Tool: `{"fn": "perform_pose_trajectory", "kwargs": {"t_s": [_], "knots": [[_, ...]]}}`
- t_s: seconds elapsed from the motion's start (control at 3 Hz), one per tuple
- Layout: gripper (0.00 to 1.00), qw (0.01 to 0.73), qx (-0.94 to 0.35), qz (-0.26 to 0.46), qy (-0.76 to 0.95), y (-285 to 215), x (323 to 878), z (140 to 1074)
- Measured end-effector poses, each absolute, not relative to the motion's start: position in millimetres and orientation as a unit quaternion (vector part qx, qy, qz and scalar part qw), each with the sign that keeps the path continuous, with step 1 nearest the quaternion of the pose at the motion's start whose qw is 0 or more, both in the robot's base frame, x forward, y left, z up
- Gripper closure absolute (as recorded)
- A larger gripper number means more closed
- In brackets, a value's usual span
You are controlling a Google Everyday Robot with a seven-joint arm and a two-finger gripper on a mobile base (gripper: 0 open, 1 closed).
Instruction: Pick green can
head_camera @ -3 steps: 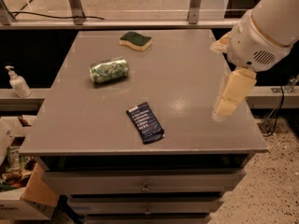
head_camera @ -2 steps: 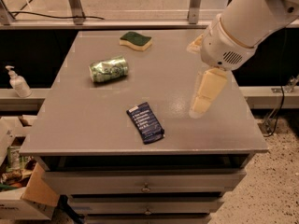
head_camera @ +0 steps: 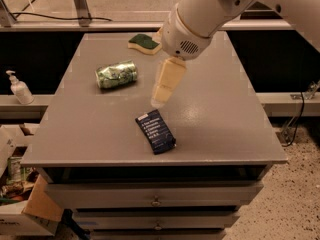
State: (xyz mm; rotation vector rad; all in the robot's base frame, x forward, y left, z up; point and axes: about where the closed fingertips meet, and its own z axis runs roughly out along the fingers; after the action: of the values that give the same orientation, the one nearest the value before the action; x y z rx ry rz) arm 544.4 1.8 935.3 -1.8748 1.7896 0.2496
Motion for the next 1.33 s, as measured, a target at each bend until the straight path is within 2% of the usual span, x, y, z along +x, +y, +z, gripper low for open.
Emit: {"fn": "perform_pose_trajectory", "kwargs": {"t_s": [0.67, 1.33], "knots": [[0.0, 0.272, -0.703, 0.094, 0.65, 9, 546, 932], [0.0, 0.287, -0.734, 0.083, 0.609, 55, 587, 912]]}}
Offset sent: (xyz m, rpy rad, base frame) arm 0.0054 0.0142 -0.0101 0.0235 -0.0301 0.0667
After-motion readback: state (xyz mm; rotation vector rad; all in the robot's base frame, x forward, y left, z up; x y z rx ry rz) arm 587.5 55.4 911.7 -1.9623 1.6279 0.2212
